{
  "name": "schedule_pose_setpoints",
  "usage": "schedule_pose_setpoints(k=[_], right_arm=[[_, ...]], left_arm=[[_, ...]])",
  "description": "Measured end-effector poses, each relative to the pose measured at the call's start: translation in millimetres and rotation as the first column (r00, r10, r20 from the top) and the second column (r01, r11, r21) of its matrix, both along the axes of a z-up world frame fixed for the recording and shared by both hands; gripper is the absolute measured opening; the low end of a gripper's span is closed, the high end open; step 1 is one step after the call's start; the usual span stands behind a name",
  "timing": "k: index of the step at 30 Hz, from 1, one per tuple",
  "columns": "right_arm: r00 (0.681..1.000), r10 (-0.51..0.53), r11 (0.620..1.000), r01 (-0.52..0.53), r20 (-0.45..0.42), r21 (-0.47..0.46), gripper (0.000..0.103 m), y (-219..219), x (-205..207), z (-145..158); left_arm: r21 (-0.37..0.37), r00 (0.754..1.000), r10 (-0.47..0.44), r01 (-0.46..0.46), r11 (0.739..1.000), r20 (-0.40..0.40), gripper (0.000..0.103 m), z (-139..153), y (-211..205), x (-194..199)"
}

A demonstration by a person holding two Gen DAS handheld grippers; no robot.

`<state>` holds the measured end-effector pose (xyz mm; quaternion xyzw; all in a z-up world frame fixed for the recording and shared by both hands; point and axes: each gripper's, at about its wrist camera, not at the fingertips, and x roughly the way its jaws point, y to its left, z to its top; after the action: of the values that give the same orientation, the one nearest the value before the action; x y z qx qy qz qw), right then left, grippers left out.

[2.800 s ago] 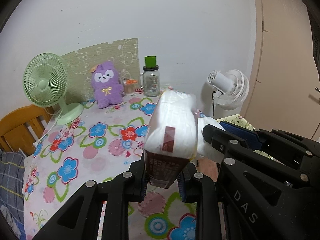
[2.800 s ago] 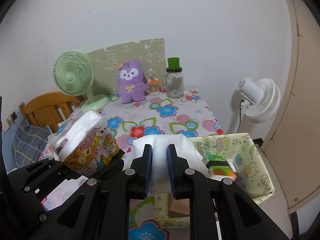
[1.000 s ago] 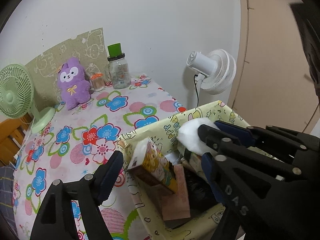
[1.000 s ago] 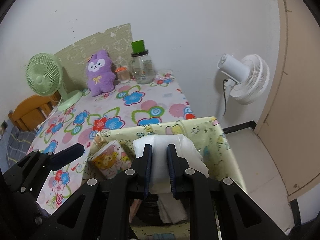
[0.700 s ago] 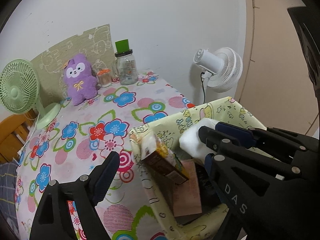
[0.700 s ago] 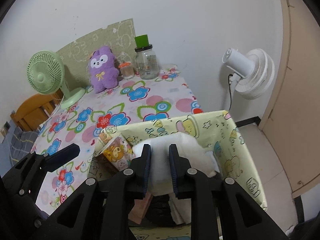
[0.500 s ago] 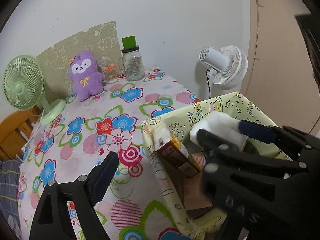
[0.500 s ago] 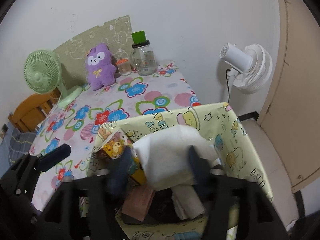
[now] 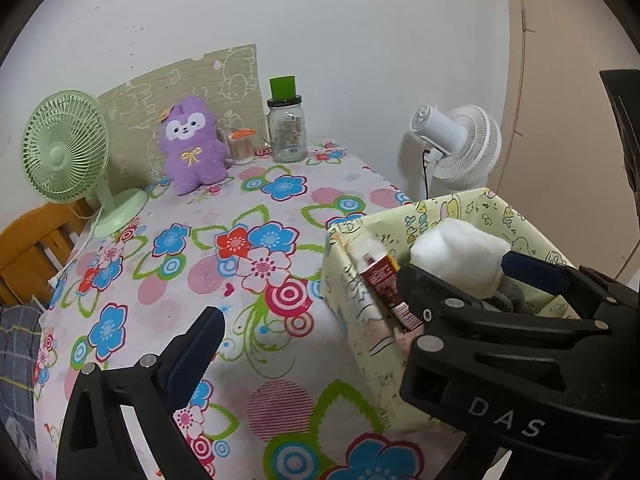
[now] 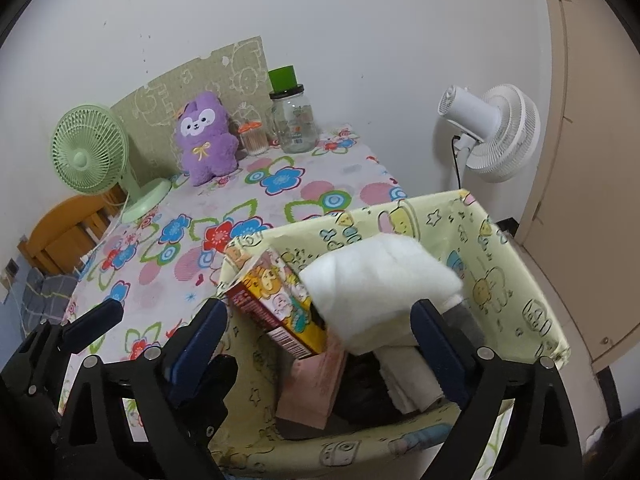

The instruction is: Organize soft objects

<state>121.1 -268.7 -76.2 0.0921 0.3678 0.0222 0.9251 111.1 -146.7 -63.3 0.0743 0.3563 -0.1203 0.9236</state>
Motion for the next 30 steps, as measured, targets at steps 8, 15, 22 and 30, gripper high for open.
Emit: schedule_pose_setpoints(k=[8,15,22,30], right_arm=[[1.0,-0.003,1.0,0.003,-0.003,-0.002,0.097,16,-4,-6],[1.0,0.011,0.999,-0.009,0.027,-0.043,0.097,33,-12,0],[0.997,0.044,0.994,-0.037,0.065,-0.099,0.097,55,-25,11],[0.993,0.074,0.991,-0.063,0.092,-0.12,0.097,75,-39,17]], left_arm=[[-0.021,1.0,0.02,-0.02,1.0,-0.009,0.103,-6,21,-5],[-0.041,0.999,0.04,-0.04,0.998,0.0,0.103,-4,39,-12],[-0.051,0.998,0.056,-0.055,0.997,0.021,0.103,1,57,-23],[-0.046,0.995,0.09,-0.088,0.995,0.049,0.103,6,76,-40]])
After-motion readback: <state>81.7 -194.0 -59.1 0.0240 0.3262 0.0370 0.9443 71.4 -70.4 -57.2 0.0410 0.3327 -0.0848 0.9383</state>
